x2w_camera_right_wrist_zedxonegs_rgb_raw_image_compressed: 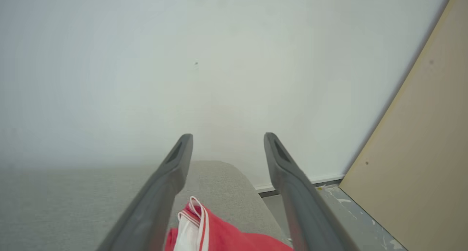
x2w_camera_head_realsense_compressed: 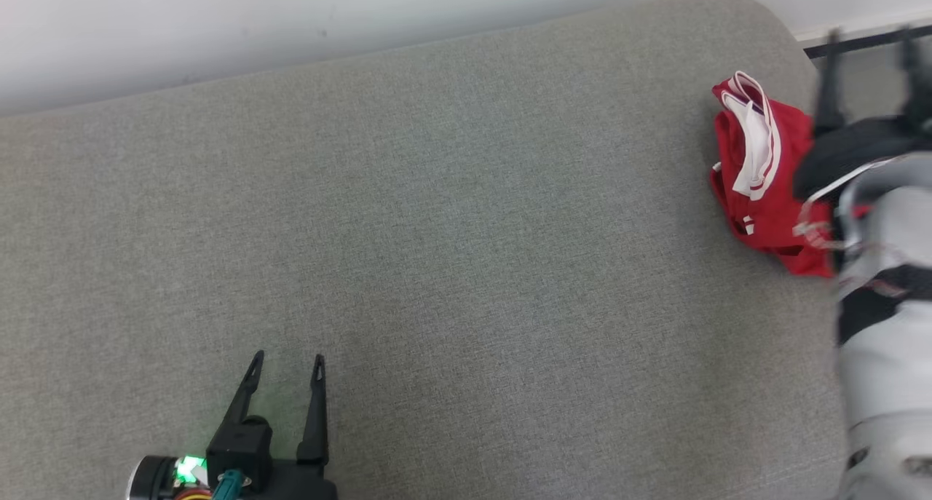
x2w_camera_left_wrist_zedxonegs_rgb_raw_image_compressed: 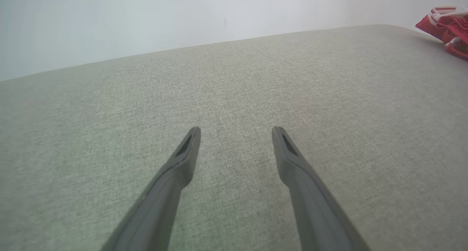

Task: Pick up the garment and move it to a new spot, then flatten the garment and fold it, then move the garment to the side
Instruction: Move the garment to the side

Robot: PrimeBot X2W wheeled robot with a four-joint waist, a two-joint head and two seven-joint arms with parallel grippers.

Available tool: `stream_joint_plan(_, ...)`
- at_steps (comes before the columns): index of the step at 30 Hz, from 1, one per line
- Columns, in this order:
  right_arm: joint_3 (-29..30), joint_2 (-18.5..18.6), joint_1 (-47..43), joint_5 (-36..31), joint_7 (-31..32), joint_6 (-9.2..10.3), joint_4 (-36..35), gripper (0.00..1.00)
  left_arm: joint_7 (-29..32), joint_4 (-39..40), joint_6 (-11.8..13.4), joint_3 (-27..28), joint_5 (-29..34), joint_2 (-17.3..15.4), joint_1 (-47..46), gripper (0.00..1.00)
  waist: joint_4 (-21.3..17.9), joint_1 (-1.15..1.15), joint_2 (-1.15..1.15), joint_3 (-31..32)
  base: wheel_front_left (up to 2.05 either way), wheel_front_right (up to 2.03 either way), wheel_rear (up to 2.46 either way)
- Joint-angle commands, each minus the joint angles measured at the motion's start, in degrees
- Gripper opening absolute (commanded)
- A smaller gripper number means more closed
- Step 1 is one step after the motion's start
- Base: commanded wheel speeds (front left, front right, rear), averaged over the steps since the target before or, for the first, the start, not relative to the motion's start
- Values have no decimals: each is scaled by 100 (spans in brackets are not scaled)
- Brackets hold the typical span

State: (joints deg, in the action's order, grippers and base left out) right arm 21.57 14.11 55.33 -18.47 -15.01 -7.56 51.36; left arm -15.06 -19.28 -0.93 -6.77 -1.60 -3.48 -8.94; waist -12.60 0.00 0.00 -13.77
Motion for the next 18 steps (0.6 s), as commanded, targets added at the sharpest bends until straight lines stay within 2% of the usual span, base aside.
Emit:
stream_joint_plan(1,-152,-130,-294,171,-11,18,-140,100,-14,25,34,46,-9,-12,84,100,-8,0,0,45,0,0,0)
stream_joint_plan(5,-821,-495,-844,782,-7,18,-834,100,-14,57,58,148,-42,-7,171,100,29,0,0,169,0,0,0)
stream_joint_plan(6,-1167,-582,-1147,1063,-6,18,-1035,100,-14,69,68,188,-54,-1,206,100,74,0,0,213,0,0,0)
stream_joint_plan(8,-1478,-636,-1446,1299,-6,18,-1135,100,-14,69,79,225,-82,5,212,100,134,0,0,266,0,0,0)
stream_joint_plan(12,-1897,-743,-1979,1660,-8,18,-1303,100,-14,50,71,263,-113,22,305,100,271,0,0,369,0,0,0)
stream_joint_plan(18,-2165,-931,-2735,1917,-7,18,-1534,100,-14,40,88,312,-165,41,415,100,481,0,0,498,0,0,0)
